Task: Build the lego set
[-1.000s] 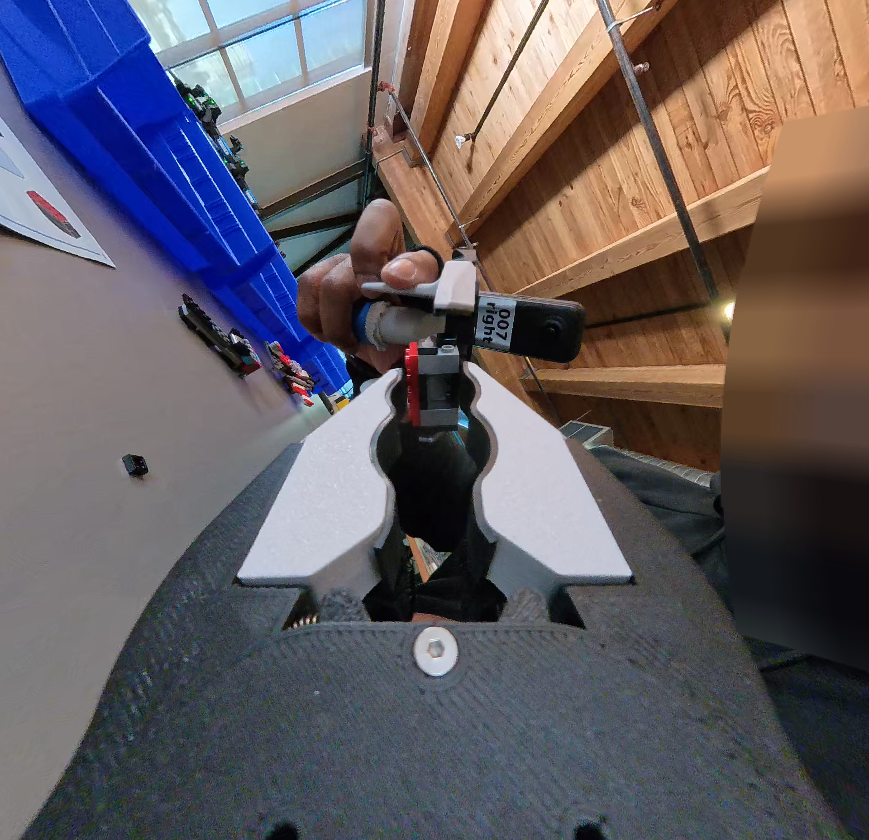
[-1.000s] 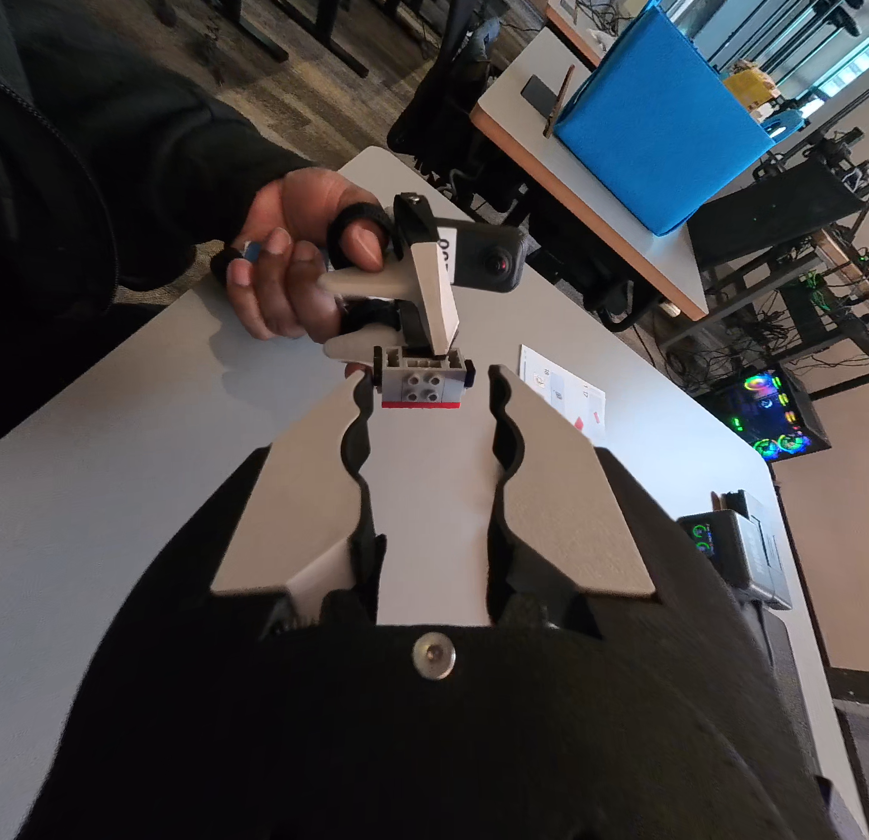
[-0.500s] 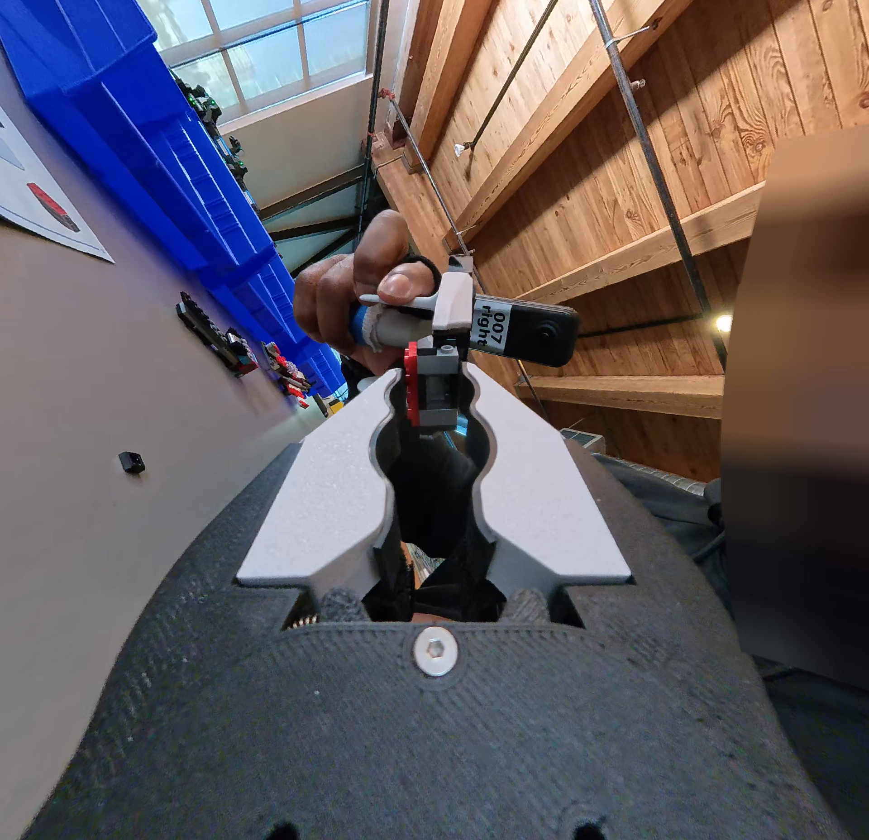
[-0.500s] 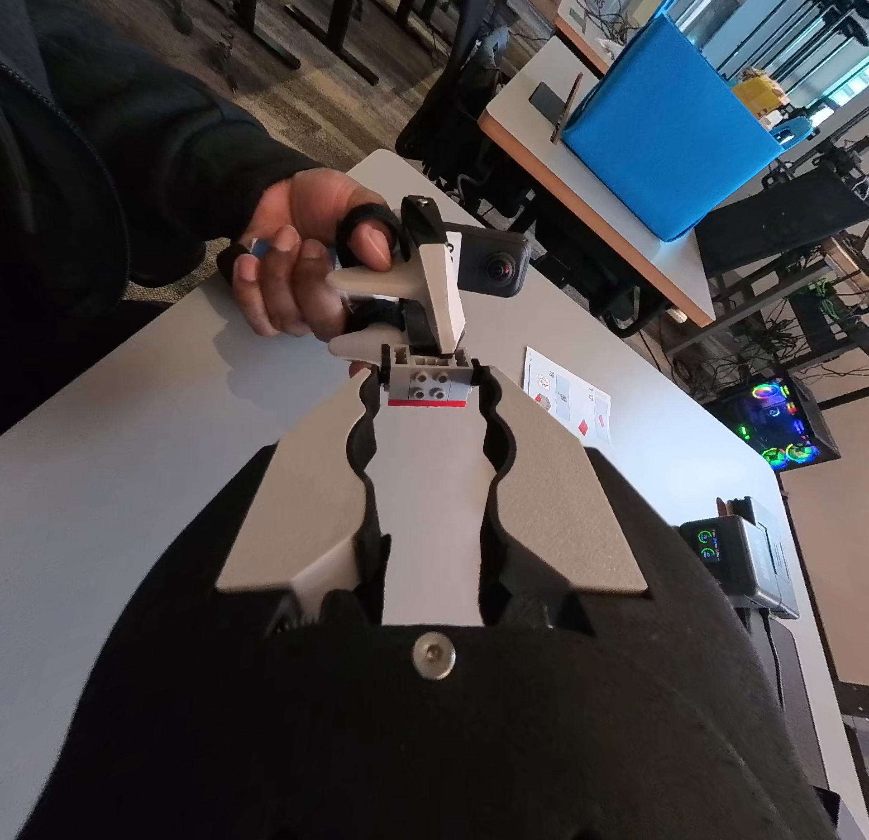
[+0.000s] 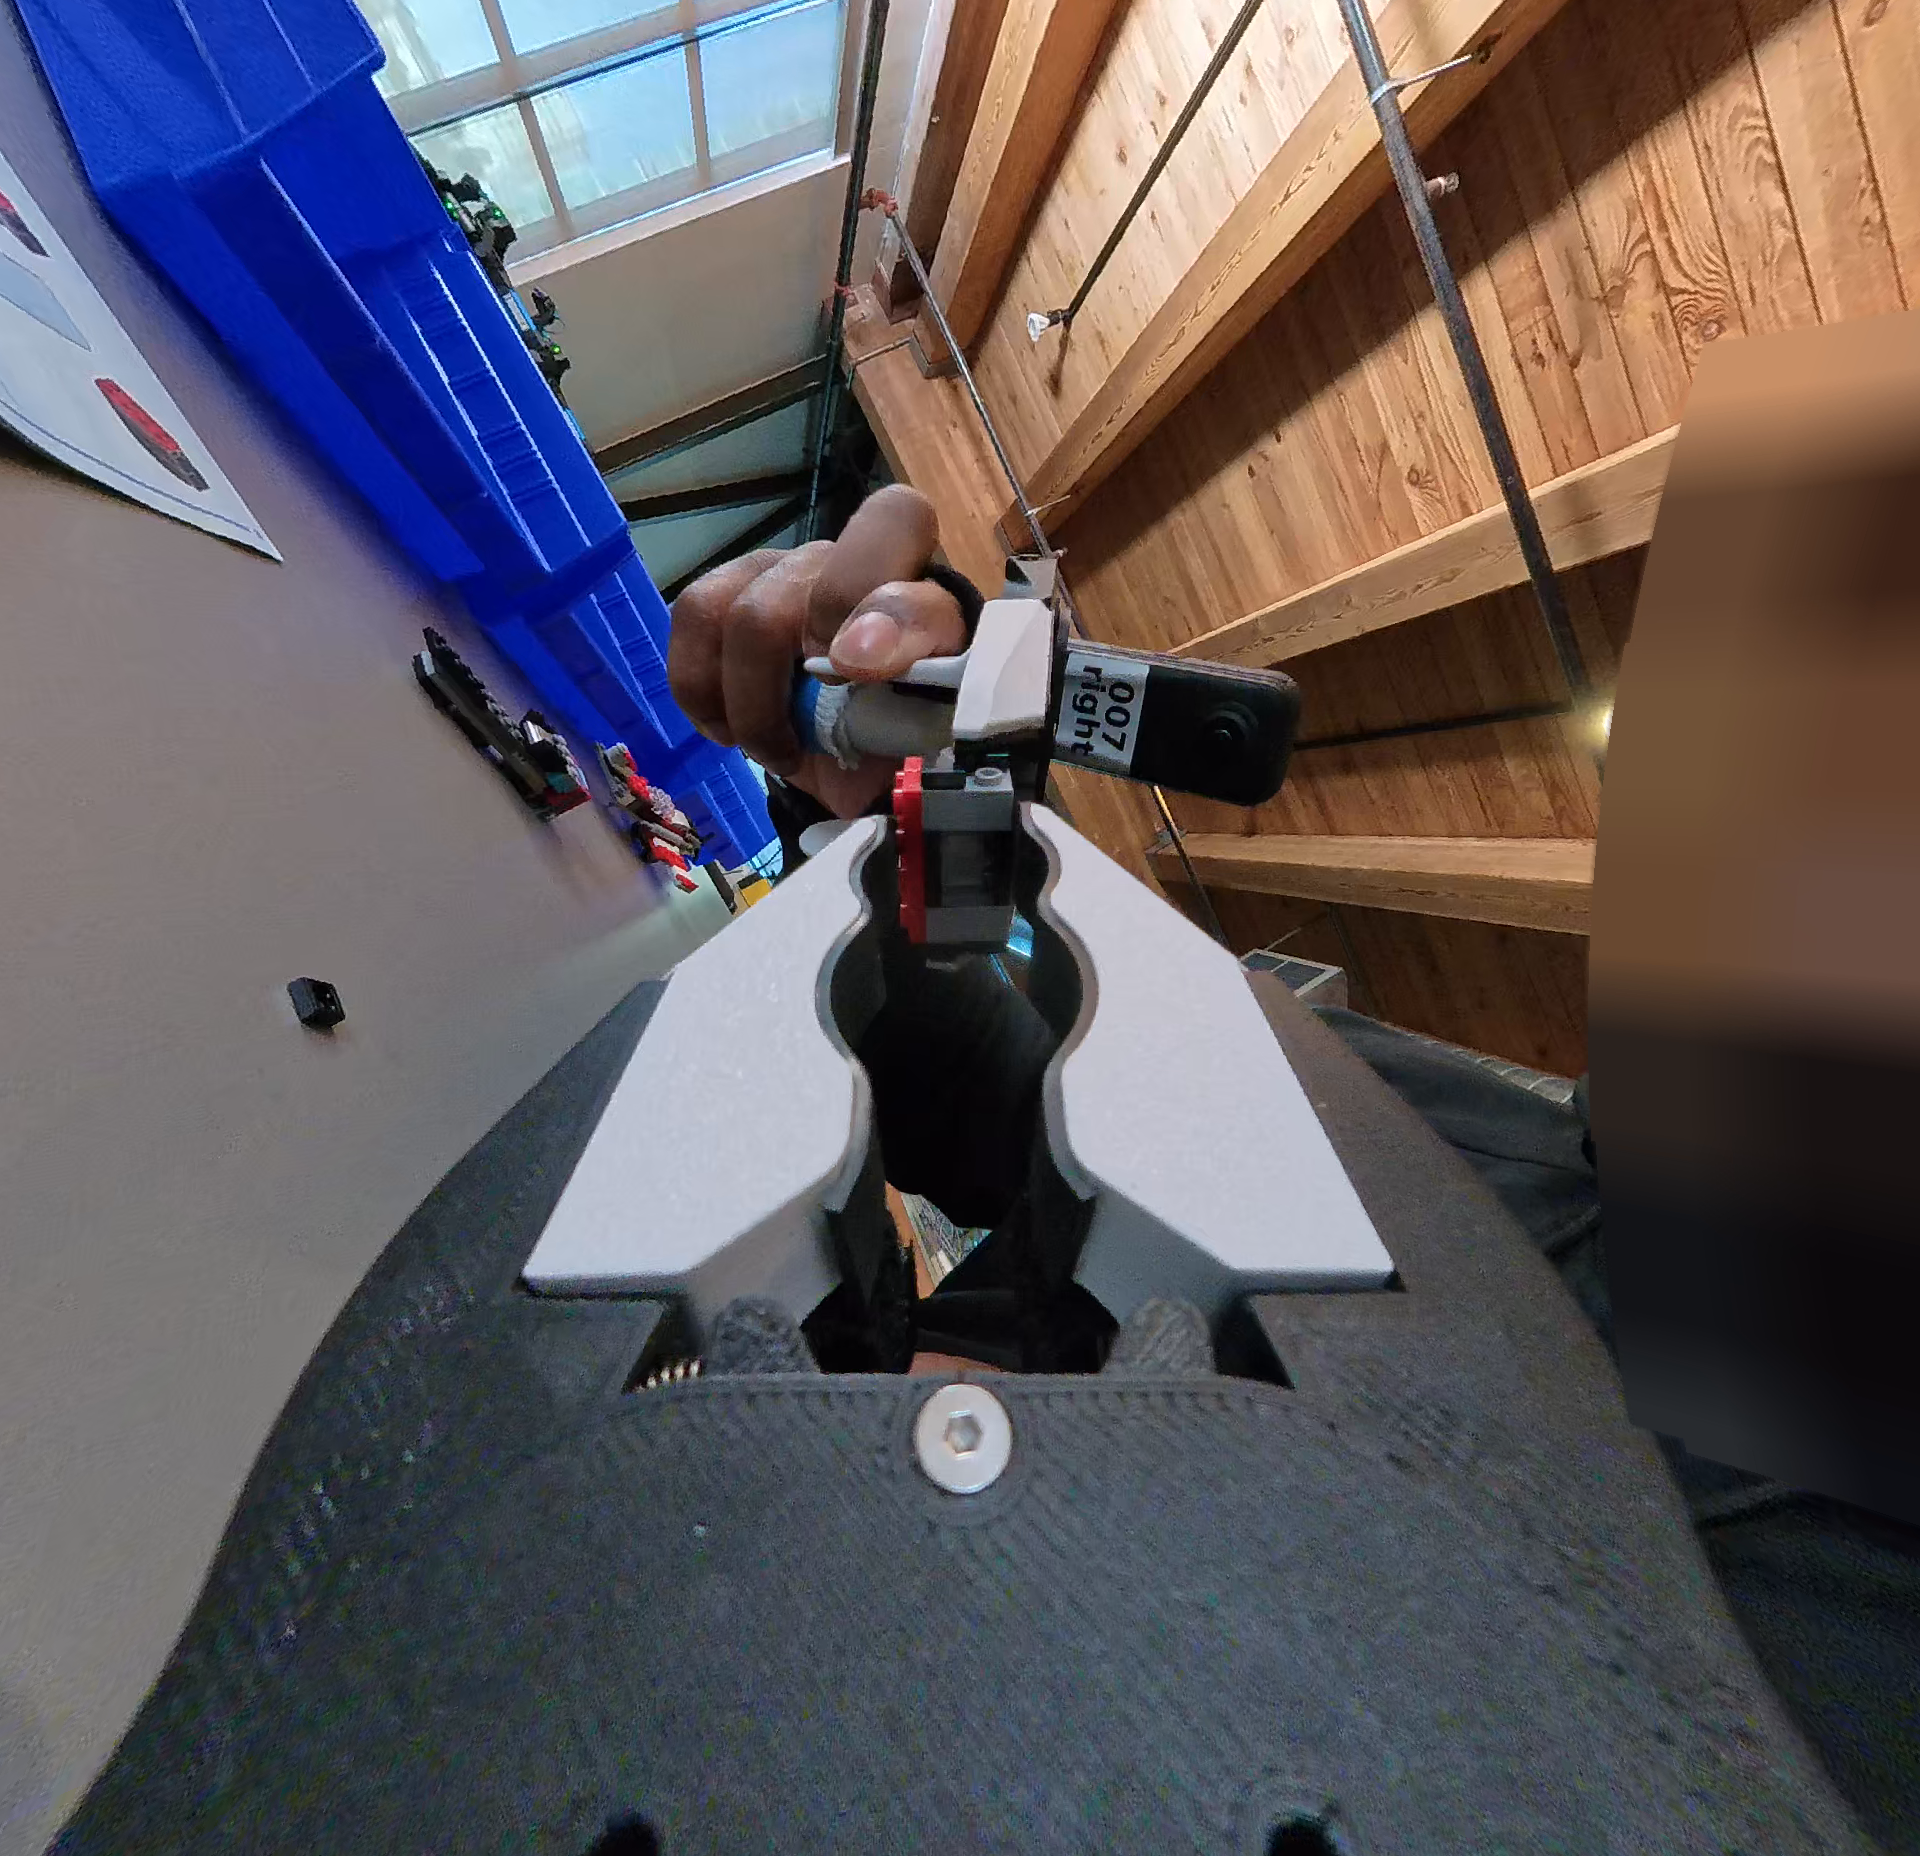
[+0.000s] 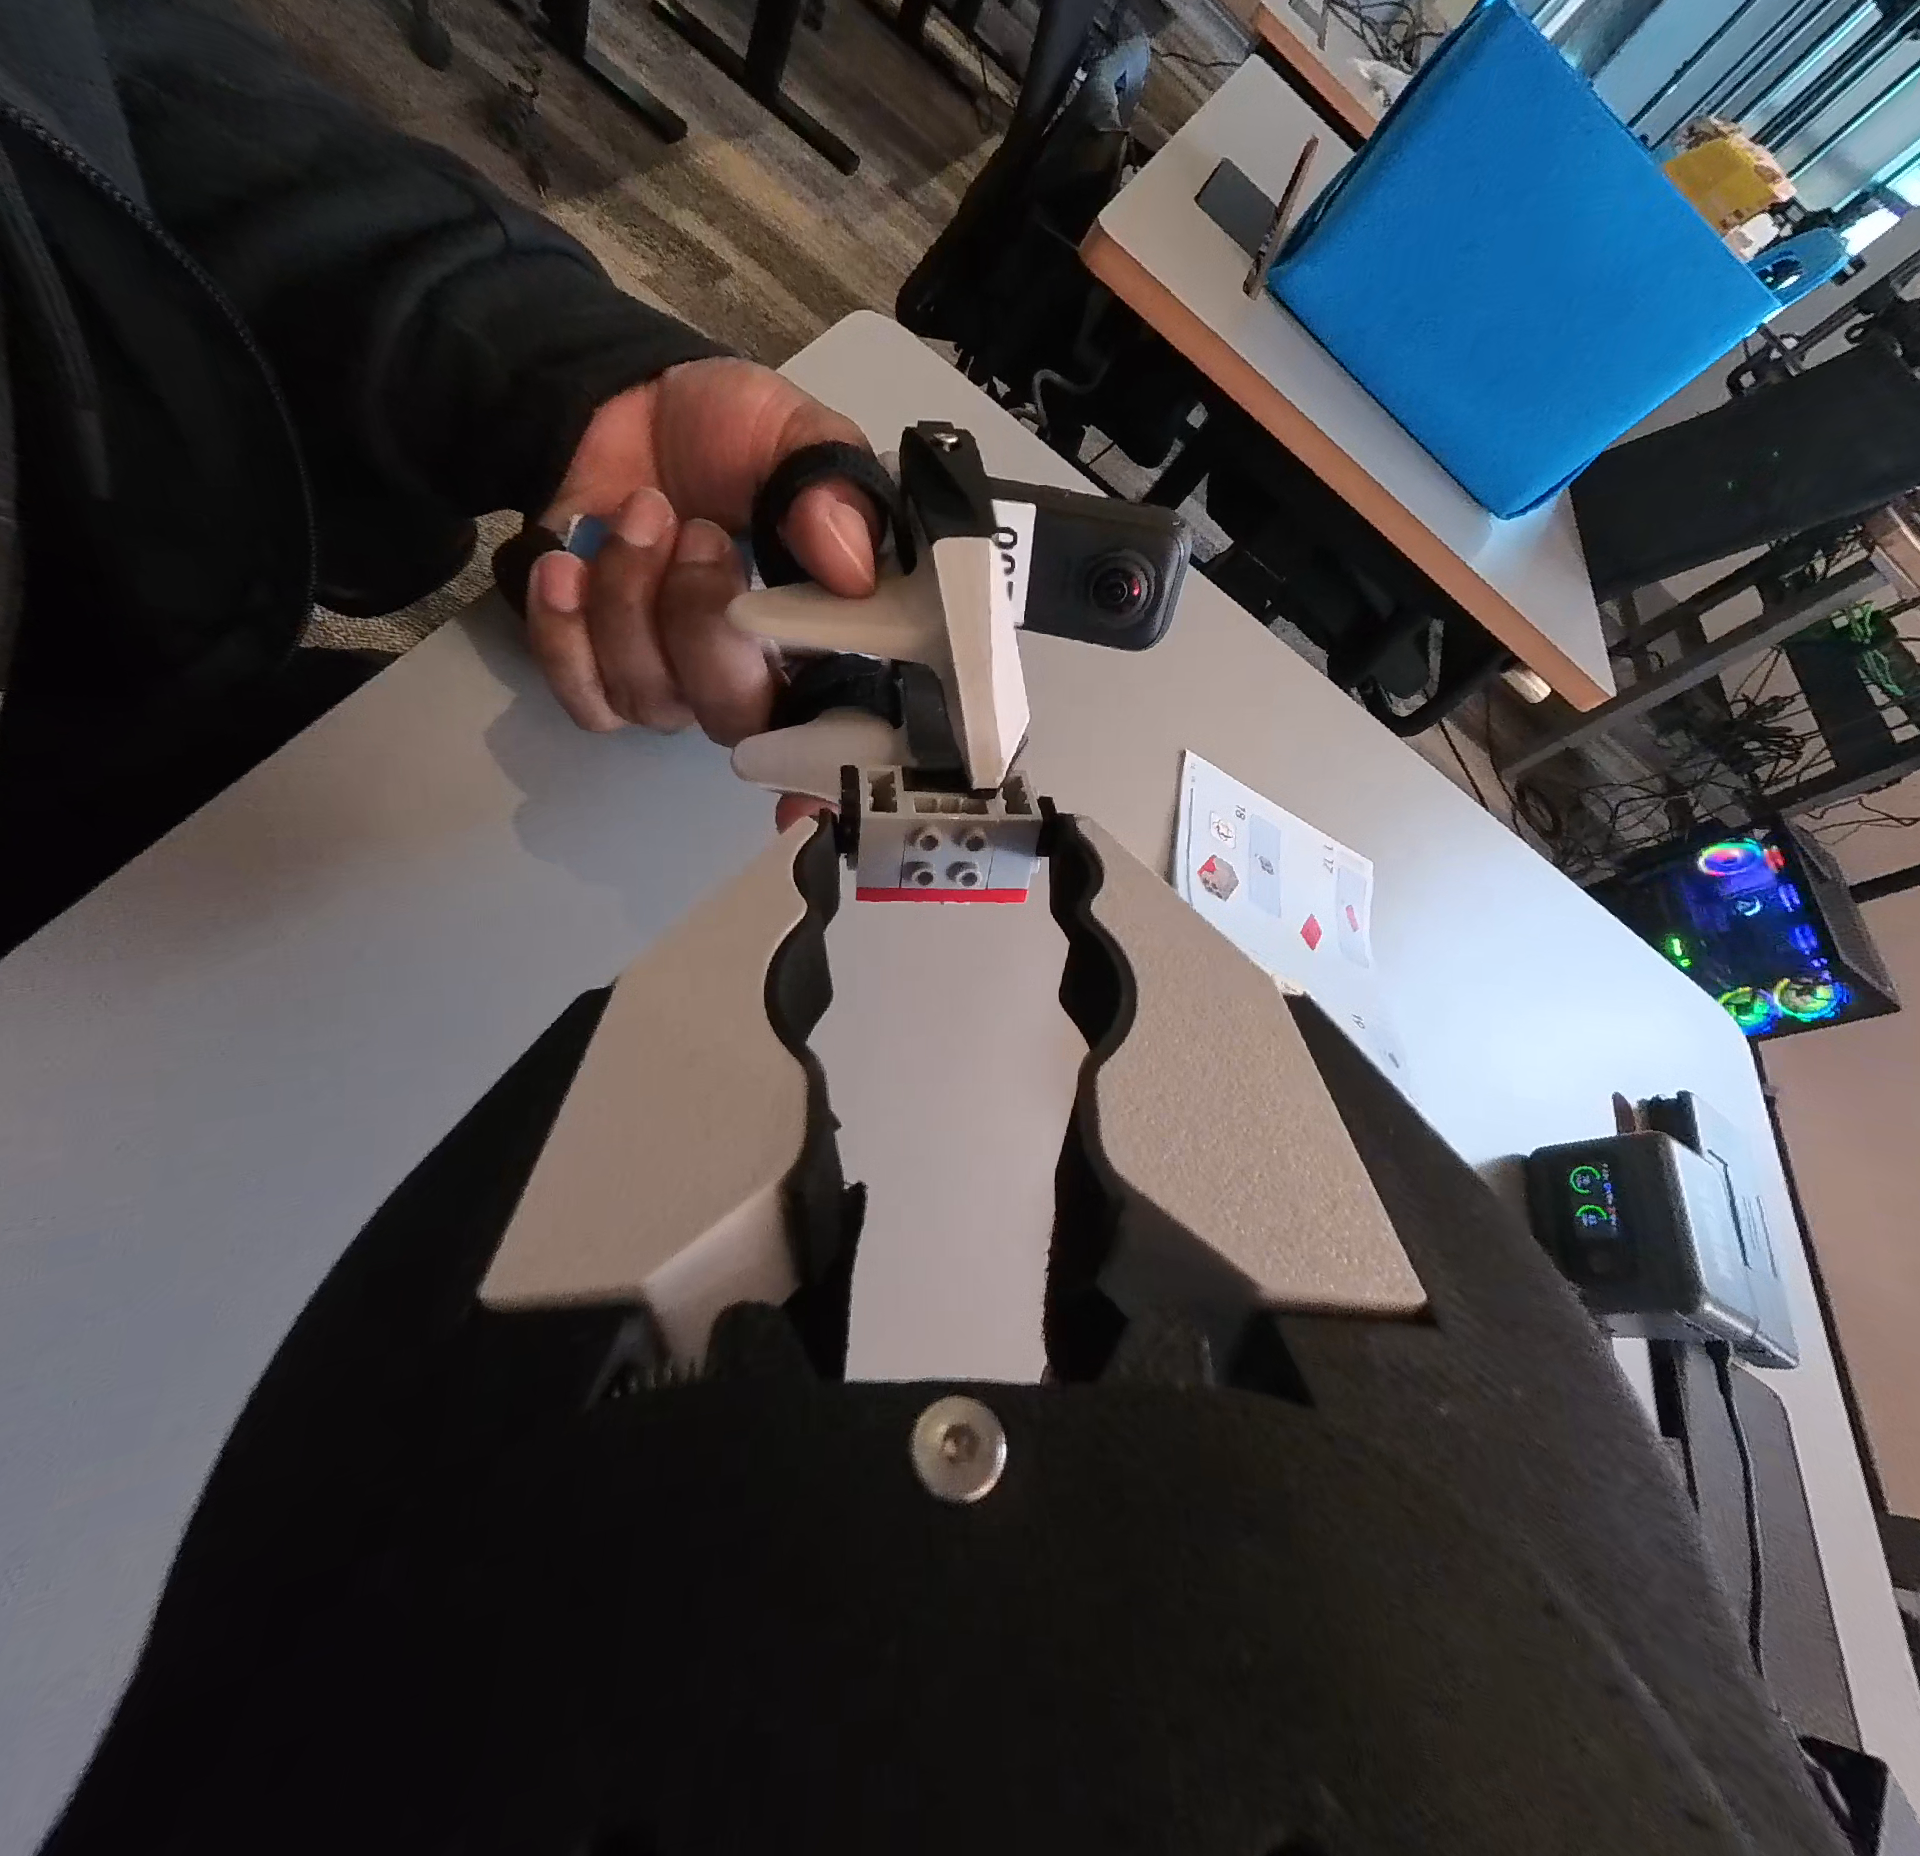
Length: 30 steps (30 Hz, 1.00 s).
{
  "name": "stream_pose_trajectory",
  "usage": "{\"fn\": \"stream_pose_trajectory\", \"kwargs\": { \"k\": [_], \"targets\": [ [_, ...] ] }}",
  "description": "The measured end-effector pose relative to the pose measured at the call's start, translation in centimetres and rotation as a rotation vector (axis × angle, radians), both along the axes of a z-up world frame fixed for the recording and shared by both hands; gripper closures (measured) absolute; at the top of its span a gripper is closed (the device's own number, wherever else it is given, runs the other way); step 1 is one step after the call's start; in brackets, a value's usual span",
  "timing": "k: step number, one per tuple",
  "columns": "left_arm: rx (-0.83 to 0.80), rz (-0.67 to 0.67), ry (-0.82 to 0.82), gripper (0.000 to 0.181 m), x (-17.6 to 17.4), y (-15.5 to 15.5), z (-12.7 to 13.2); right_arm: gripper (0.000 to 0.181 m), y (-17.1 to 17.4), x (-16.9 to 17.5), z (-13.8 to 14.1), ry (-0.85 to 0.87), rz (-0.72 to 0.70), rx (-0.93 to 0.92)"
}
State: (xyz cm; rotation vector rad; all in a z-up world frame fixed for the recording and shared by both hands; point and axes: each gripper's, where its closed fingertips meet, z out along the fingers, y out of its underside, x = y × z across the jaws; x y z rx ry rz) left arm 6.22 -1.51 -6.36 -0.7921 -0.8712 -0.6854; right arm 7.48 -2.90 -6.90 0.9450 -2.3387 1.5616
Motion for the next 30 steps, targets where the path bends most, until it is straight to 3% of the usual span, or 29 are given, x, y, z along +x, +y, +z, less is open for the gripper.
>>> {"fn": "stream_pose_trajectory", "kwargs": {
  "k": [7,9,11,18,22,30],
  "targets": [
    [-0.011,0.015,0.006,0.160,-0.2,-0.1,0.0,0.139,-0.1,-0.2,-0.1,-0.019,-0.048,-0.018],
    [-0.051,0.011,0.026,0.161,0.1,0.1,-0.1,0.120,0.0,-0.5,-0.7,-0.011,-0.074,0.008],
    [-0.088,0.011,0.049,0.161,0.3,0.2,-0.1,0.113,0.1,-0.3,-1.0,0.011,-0.074,0.019],
    [-0.146,-0.022,0.084,0.160,1.1,0.8,-0.2,0.120,0.1,0.4,-1.0,0.133,-0.041,0.026],
    [-0.153,-0.036,0.091,0.160,1.3,1.1,-0.1,0.135,0.2,0.9,-1.1,0.151,-0.006,0.031],
    [-0.170,-0.034,0.074,0.161,1.1,1.1,-0.6,0.138,0.2,0.7,-1.6,0.140,-0.004,0.041]
  ]
}}
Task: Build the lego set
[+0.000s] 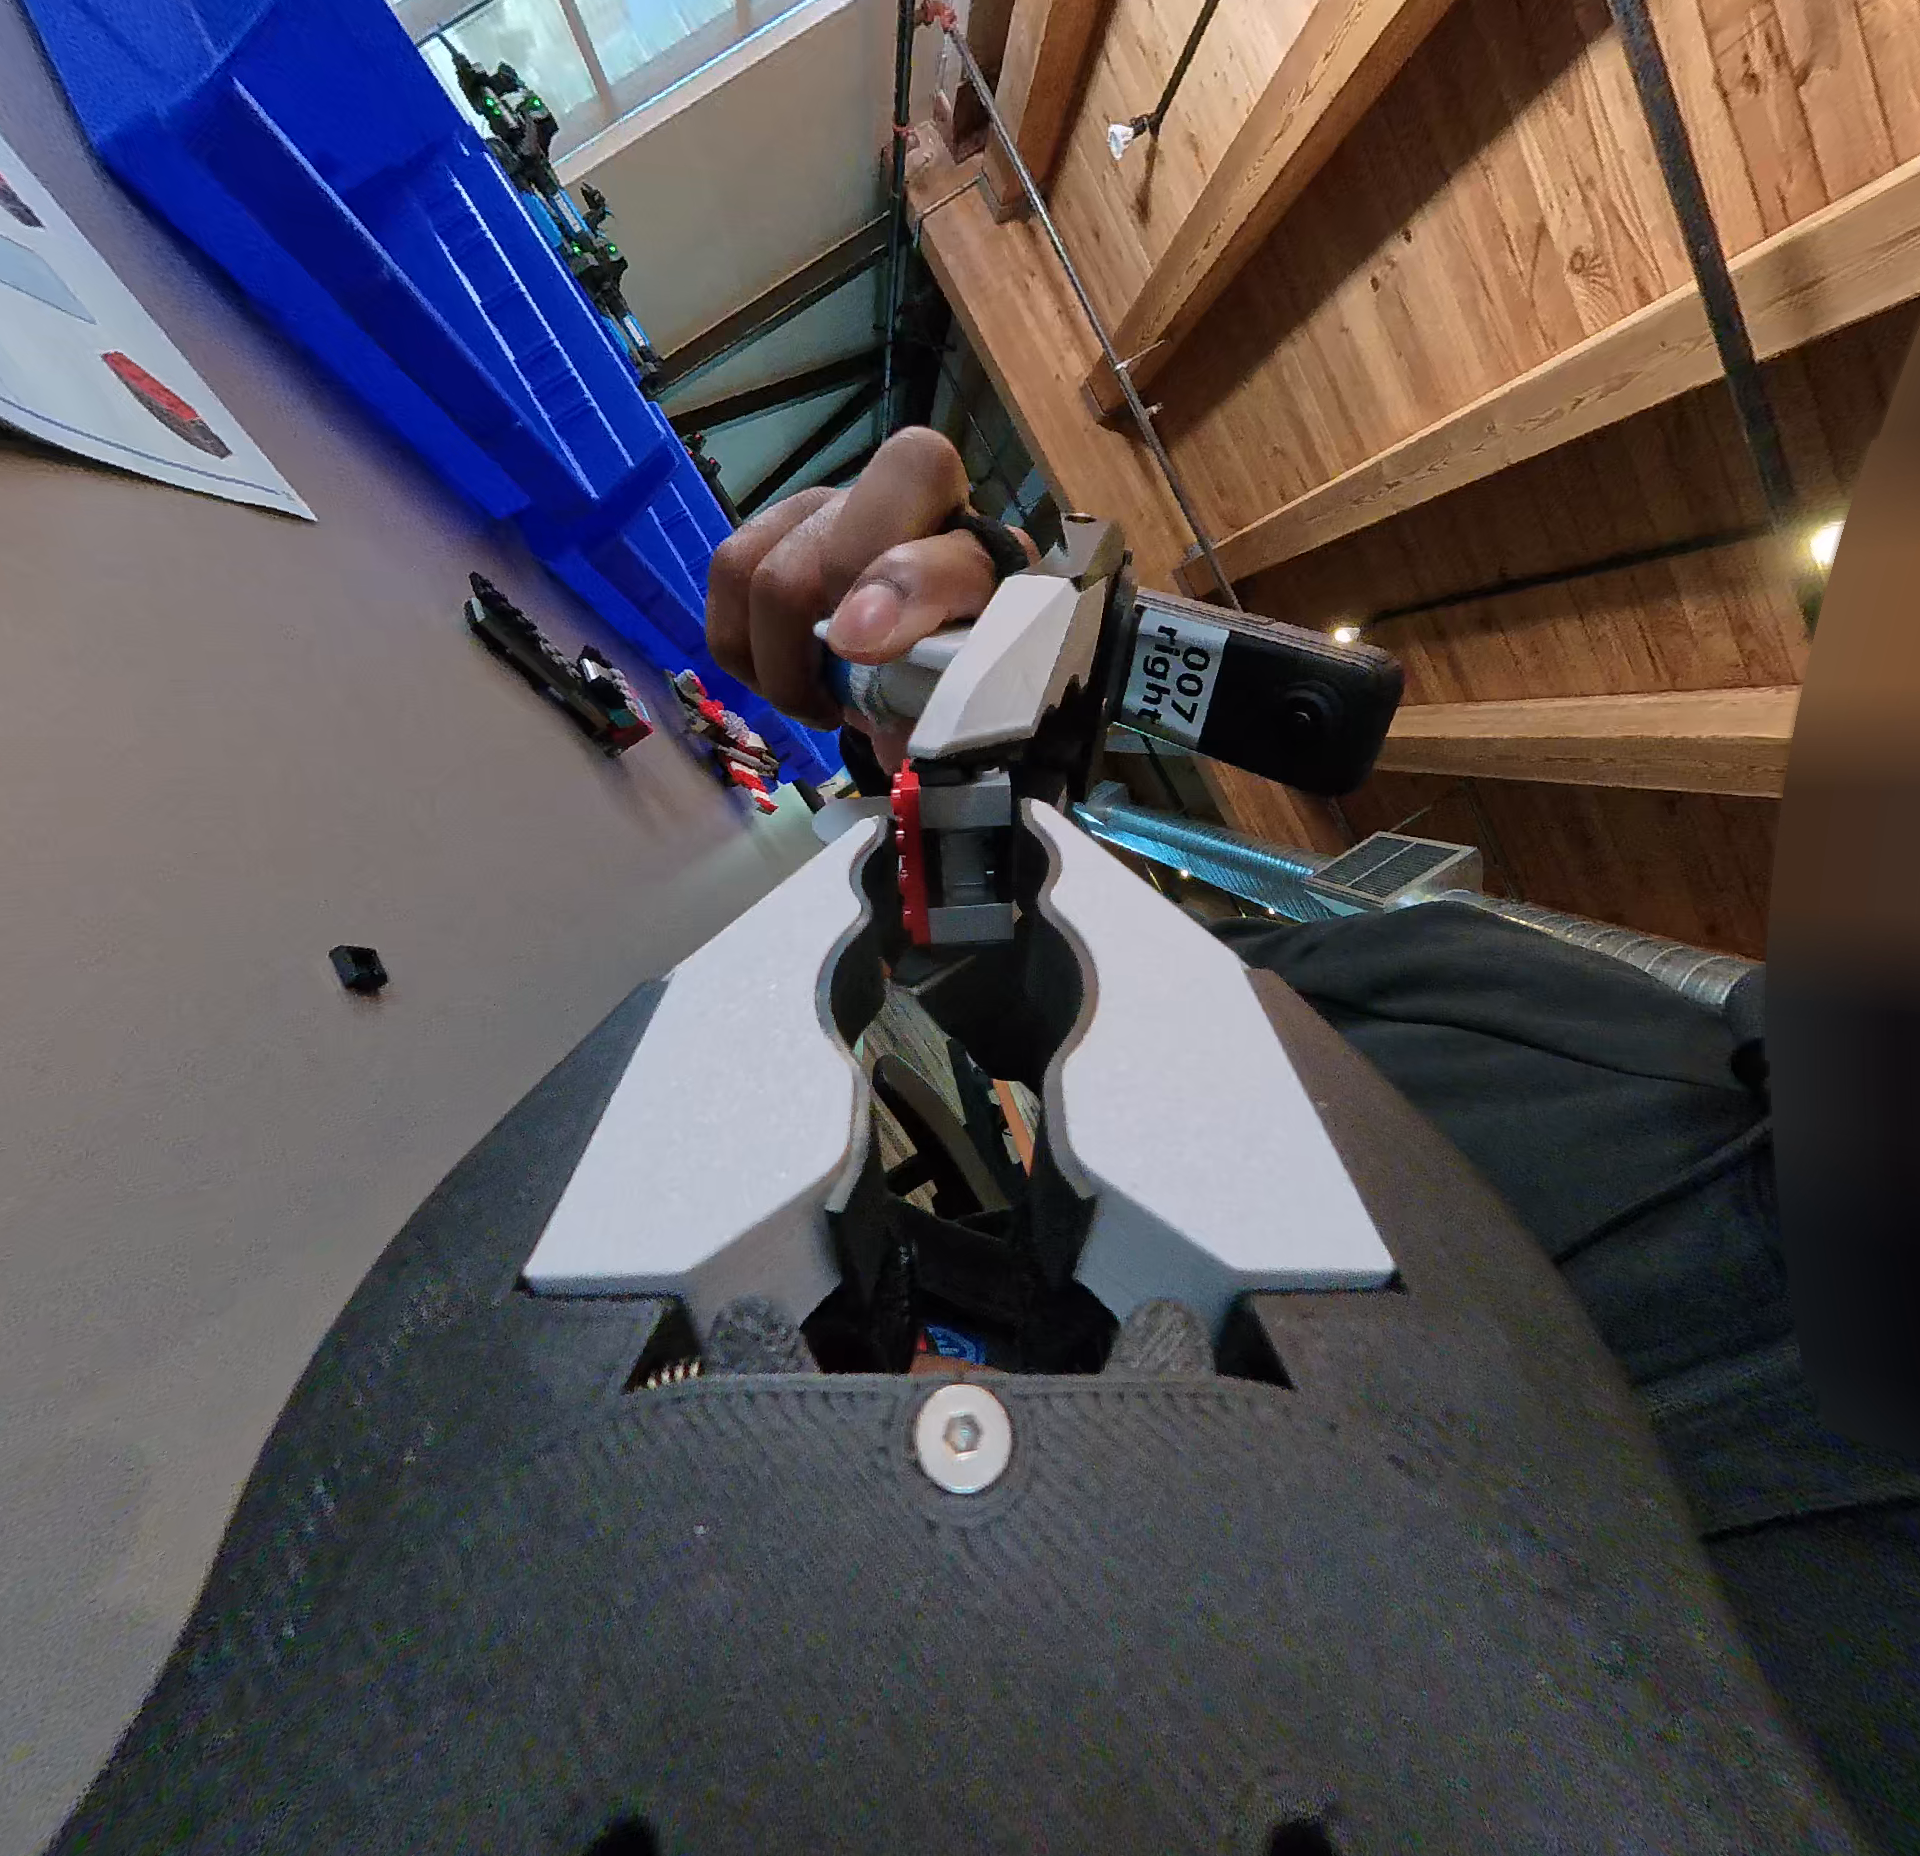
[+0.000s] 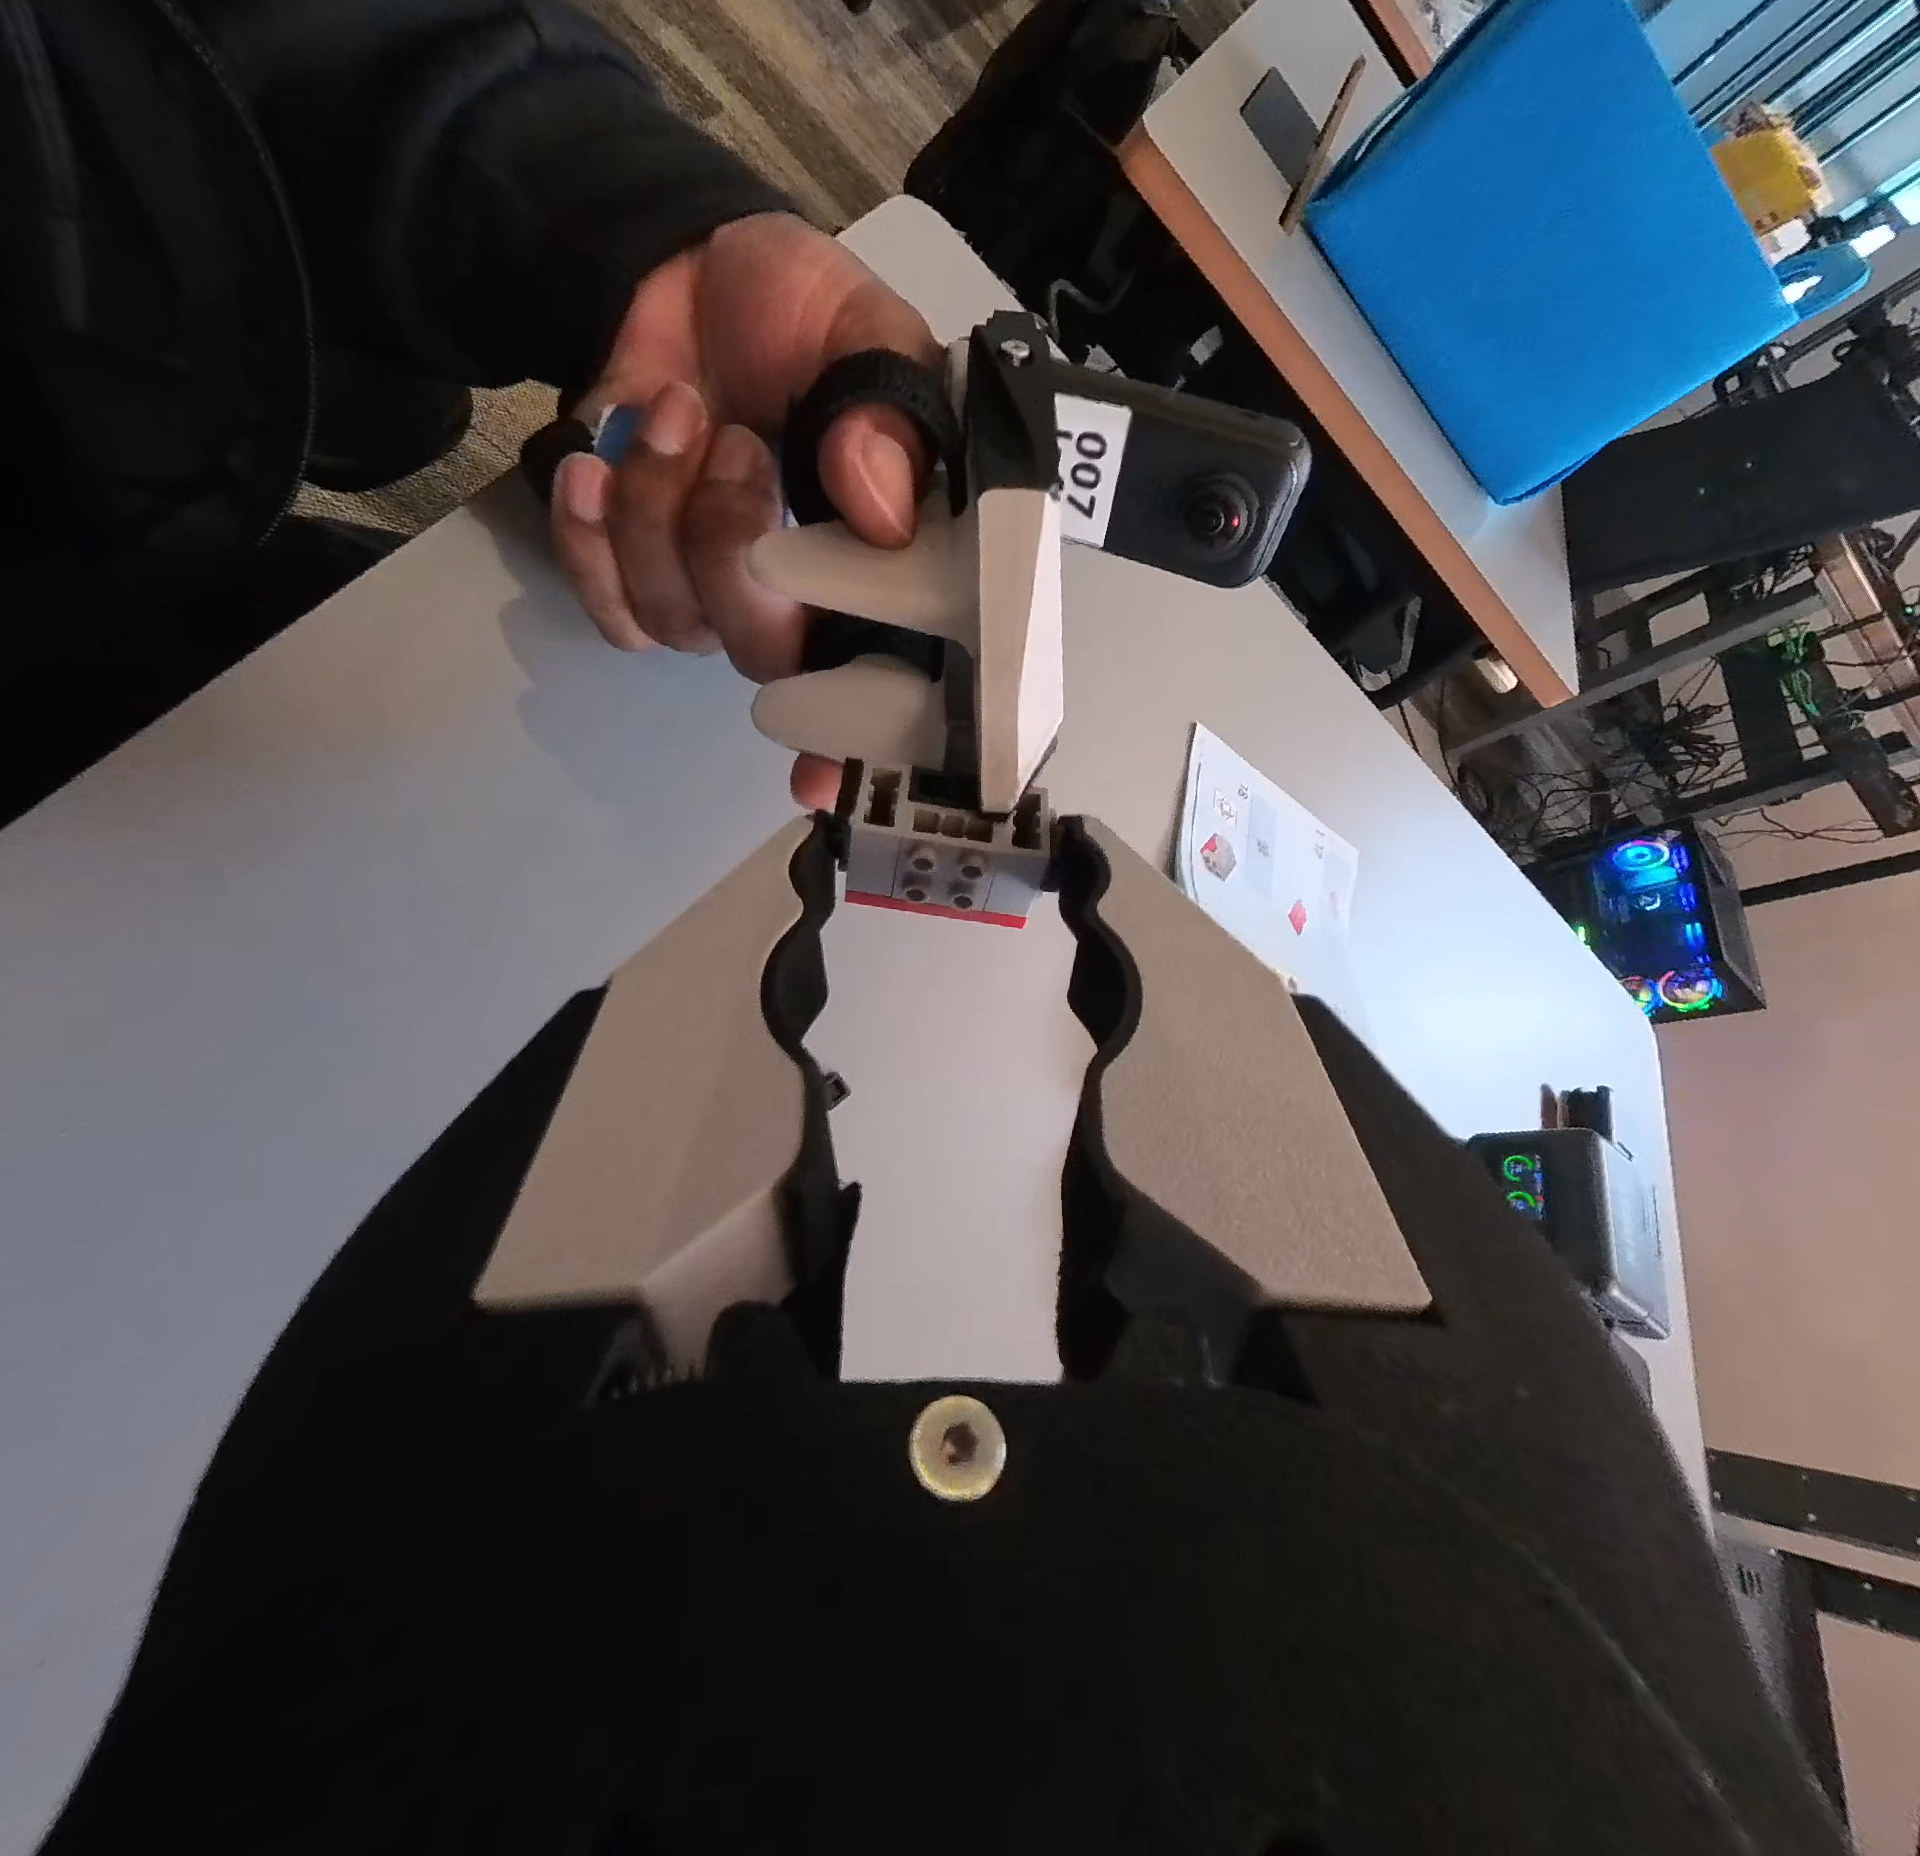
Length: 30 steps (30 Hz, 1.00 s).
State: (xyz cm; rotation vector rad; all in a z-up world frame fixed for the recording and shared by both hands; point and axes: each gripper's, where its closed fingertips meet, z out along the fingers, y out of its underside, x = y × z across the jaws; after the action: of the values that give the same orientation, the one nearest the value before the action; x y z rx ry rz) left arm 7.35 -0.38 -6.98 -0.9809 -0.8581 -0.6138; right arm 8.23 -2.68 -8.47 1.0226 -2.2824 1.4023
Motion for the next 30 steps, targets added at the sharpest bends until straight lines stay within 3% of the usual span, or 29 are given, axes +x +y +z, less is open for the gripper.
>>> {"fn": "stream_pose_trajectory", "kwargs": {
  "k": [8,12,17,20,24,27,30],
  "targets": [
    [-0.015,-0.006,-0.003,0.161,0.1,0.3,-0.2,0.138,0.3,0.0,-0.2,0.014,0.009,0.011],
    [-0.002,0.024,0.006,0.161,-0.3,-0.1,0.2,0.136,-0.2,-0.5,0.1,-0.008,-0.052,-0.033],
    [-0.065,0.141,0.120,0.160,-0.7,-1.1,1.4,0.105,0.0,-1.1,0.0,-0.089,-0.157,-0.042],
    [-0.225,0.266,0.293,0.160,-1.0,-2.0,1.6,0.097,0.9,-1.7,1.2,-0.315,-0.254,-0.094],
    [-0.517,0.468,0.629,0.159,-1.1,-3.0,2.2,0.099,1.5,-2.1,2.8,-0.874,-0.410,-0.127],
    [-0.683,0.571,0.879,0.159,-0.4,-2.8,3.0,0.098,1.4,-1.3,4.4,-1.291,-0.410,-0.147],
    [-0.855,0.627,1.088,0.159,0.2,-1.9,2.8,0.098,1.3,-1.2,5.4,-1.512,-0.401,-0.164]
  ]
}}
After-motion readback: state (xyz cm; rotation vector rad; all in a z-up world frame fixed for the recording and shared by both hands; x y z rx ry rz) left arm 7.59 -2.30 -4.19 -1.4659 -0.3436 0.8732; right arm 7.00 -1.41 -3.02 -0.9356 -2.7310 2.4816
